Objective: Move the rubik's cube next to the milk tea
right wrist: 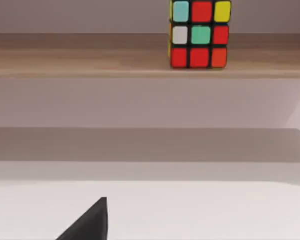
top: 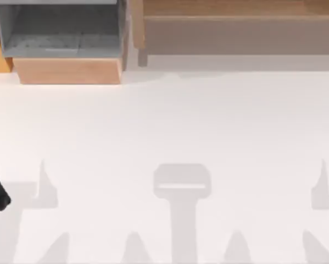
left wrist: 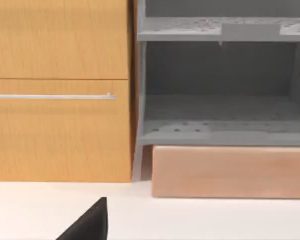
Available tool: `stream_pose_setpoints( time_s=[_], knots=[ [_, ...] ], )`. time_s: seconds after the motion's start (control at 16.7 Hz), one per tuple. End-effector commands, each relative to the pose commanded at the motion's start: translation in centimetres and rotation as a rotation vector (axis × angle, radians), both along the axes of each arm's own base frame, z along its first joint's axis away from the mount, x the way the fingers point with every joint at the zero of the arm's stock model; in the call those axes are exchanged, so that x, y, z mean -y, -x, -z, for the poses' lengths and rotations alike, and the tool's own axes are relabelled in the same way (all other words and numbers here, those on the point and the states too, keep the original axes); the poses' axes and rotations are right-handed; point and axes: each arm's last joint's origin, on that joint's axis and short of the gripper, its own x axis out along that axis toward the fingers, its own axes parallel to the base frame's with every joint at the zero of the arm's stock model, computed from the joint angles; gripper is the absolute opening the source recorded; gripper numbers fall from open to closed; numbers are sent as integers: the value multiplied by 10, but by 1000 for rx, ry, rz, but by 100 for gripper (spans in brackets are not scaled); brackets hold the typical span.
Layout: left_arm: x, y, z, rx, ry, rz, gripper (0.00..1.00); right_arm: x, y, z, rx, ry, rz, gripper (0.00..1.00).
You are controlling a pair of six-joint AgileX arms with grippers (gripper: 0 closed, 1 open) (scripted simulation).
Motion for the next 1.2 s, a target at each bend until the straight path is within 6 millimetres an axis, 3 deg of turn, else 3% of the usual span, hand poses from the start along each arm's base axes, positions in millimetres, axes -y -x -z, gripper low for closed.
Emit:
stream_pose_setpoints(
  time_s=[0.24,0.42,0.6,0.72,0.9,1.02,1.2],
  knots=[
    [0,0,0,0,0,0,100,0,-1,-7,15,1,-1,100],
    [0,0,0,0,0,0,100,0,-6,-32,62,3,-6,100],
    [0,0,0,0,0,0,100,0,-25,-65,100,7,-12,100],
    [0,0,0,0,0,0,100,0,-49,-83,102,8,-14,100],
    [0,0,0,0,0,0,100,2,-102,-95,77,10,-15,100],
    [0,0,0,0,0,0,100,5,-143,-89,50,9,-13,100],
    [0,0,0,0,0,0,100,9,-201,-63,11,6,-8,100]
  ],
)
